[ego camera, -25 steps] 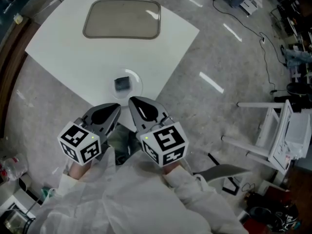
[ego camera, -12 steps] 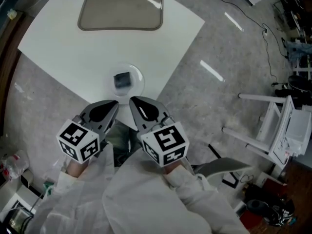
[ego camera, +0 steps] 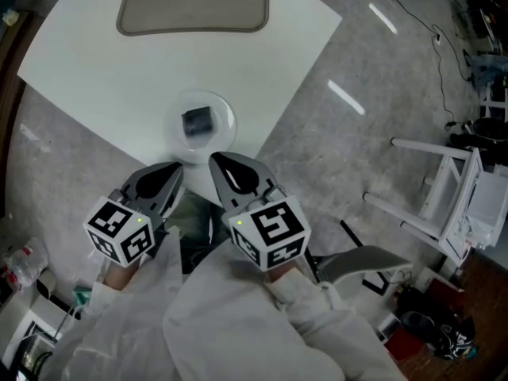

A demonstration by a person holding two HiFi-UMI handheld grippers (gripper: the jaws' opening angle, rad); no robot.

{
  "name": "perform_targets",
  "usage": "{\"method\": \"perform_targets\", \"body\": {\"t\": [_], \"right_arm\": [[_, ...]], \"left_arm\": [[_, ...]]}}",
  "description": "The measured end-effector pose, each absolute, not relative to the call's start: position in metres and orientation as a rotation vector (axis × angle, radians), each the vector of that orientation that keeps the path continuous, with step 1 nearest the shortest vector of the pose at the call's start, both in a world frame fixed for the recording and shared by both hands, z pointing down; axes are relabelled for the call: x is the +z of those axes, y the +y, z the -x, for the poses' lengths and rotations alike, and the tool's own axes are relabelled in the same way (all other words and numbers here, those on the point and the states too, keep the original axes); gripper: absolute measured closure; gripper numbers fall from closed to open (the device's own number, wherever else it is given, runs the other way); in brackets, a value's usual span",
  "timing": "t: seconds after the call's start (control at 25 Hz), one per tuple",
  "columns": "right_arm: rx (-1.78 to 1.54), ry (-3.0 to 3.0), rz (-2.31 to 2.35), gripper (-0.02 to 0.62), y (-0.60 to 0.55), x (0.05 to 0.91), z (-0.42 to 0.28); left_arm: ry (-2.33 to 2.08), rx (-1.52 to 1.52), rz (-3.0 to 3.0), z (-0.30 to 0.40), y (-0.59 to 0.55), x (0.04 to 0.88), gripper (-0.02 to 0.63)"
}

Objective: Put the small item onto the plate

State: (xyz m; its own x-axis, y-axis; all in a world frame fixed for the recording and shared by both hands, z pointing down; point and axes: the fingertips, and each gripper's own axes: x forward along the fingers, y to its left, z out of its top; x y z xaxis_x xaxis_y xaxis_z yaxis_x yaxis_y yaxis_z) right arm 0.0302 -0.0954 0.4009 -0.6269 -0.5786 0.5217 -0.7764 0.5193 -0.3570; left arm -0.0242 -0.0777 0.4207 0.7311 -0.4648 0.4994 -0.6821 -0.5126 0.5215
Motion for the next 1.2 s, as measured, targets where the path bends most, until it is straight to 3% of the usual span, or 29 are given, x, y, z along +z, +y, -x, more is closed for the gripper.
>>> {"method": "perform_targets", "body": {"t": [1.2], "right_arm": [[0.949,-2.333,-1.079,0.580,-0.096,0.444,-0.042]], "left_arm": [[-0.890,0.410,-2.049,0.013,-0.086,0.462,0.595]]}}
